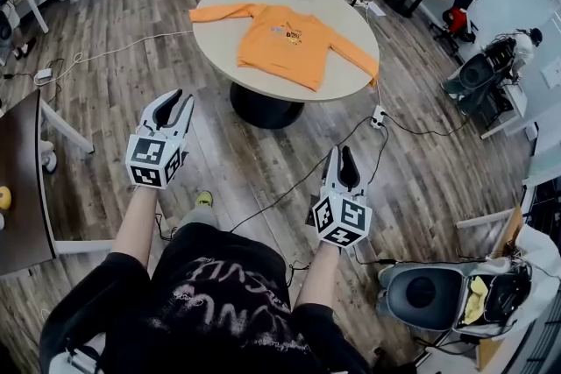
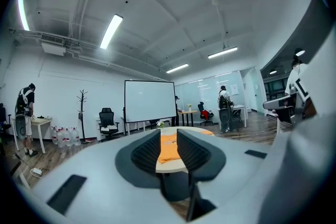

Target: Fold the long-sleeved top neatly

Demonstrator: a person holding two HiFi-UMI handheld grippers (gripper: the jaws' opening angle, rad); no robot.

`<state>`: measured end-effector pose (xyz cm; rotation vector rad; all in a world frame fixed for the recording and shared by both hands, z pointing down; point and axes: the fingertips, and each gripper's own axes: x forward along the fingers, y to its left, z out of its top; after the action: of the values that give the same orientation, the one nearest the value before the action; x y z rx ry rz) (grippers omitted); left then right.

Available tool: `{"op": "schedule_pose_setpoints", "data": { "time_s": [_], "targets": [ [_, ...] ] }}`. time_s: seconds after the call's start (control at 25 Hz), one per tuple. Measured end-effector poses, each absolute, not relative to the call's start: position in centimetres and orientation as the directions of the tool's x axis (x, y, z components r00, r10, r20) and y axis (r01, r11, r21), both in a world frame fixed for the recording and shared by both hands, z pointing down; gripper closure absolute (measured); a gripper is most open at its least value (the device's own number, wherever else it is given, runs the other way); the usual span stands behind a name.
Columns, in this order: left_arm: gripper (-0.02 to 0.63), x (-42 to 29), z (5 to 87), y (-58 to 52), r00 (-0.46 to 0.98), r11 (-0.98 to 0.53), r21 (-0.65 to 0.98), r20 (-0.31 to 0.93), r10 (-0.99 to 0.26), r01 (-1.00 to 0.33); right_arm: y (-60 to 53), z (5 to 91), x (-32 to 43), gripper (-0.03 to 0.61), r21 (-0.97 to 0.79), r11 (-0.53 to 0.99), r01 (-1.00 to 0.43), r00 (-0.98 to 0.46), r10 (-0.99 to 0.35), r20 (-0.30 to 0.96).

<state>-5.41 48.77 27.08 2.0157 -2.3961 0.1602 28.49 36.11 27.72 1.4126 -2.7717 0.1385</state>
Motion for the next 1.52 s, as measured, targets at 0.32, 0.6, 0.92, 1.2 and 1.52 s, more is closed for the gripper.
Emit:
{"op": "schedule_pose_setpoints", "data": {
  "time_s": [0.32, 0.6, 0.92, 1.2, 1.52],
  "targets": [
    [0.52, -6.4, 27.7, 45.3, -0.172, 0.166, -0.074, 0.073, -0.982, -0.983, 32.8, 28.5, 27.2, 0.488, -0.079, 0.586, -0.806, -0.591, -0.804, 0.063],
    [0.52, -9.9, 29.0, 40.1, -0.163, 0.159, -0.055, 0.092, -0.982, -0.986, 27.6, 29.0, 23.8, 0.488, -0.068, 0.579, -0.812, -0.583, -0.81, 0.069],
    [0.52, -17.4, 30.4, 30.5, -0.144, 0.139, -0.039, 0.138, -0.98, -0.989, 18.5, 29.8, 17.0, 0.488, -0.05, 0.548, -0.835, -0.55, -0.829, 0.101],
    [0.52, -25.0, 32.5, 22.2, -0.123, 0.123, -0.015, 0.207, -0.971, -0.992, 10.5, 30.7, 9.3, 0.488, -0.053, 0.535, -0.843, -0.536, -0.83, 0.155],
    [0.52, -35.6, 36.7, 15.0, -0.144, 0.167, 0.057, 0.288, -0.947, -0.984, 2.8, 31.8, 0.4, 0.488, -0.017, 0.525, -0.851, -0.514, -0.827, 0.228]
  ]
}}
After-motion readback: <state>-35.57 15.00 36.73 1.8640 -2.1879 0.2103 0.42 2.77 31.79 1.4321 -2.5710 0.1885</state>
